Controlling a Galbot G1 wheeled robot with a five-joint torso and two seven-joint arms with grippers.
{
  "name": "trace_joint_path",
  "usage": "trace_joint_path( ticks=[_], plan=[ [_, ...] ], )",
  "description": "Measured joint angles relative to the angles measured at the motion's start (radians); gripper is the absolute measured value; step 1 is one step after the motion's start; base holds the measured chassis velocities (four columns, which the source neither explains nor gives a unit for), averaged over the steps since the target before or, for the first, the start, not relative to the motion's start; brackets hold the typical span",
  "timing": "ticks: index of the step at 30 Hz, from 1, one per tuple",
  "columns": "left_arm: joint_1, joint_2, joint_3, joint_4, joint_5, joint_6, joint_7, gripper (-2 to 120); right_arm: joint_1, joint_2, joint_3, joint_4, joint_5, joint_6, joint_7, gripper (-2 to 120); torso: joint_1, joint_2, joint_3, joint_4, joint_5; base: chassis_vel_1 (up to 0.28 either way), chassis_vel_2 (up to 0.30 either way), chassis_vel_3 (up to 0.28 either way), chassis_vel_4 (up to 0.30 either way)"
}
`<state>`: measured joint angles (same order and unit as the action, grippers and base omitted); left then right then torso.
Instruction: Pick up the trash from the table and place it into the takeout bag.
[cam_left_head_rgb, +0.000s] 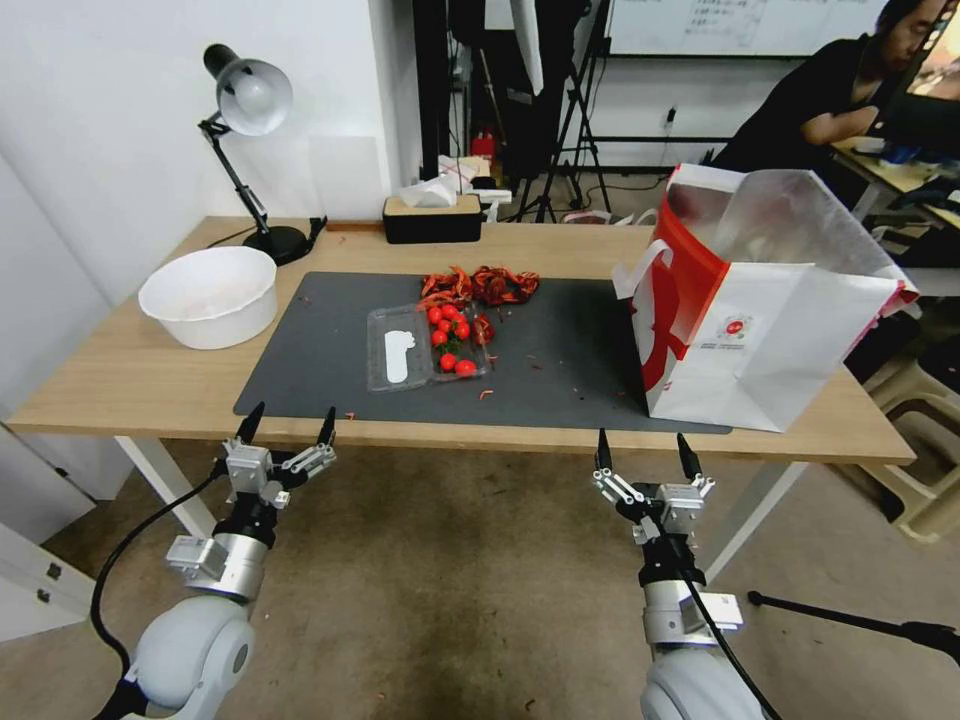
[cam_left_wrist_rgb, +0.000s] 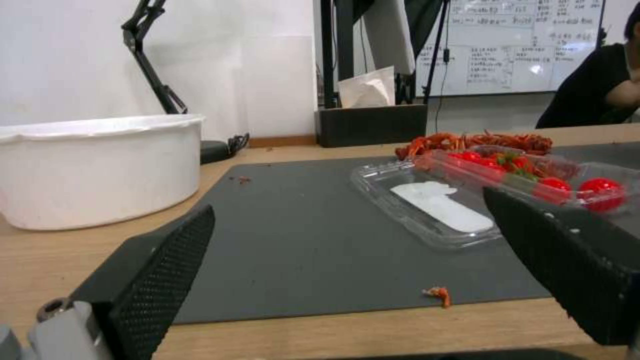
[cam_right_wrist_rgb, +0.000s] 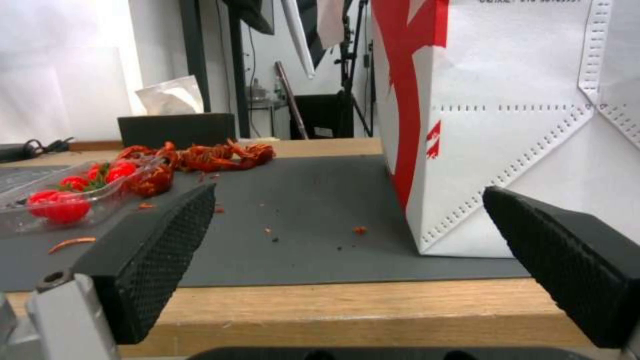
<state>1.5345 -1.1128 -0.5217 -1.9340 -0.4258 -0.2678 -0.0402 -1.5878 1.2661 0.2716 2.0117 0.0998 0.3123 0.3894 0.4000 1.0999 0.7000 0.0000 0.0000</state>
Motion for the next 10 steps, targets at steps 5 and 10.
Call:
trace_joint_path(
  ticks=[5,10],
  plan=[
    [0.0,0.0,0.0,0.0,0.0,0.0,0.0,100,0.0,0.0,0.0,0.0,0.0,-0.001,0.0,100,0.0,0.0,0.0,0.0,-0.0001,0.0,0.0,0.0,0.0],
    [0.0,0.0,0.0,0.0,0.0,0.0,0.0,100,0.0,0.0,0.0,0.0,0.0,-0.001,0.0,100,0.0,0.0,0.0,0.0,0.0,0.0,0.0,0.0,0.0]
  ],
)
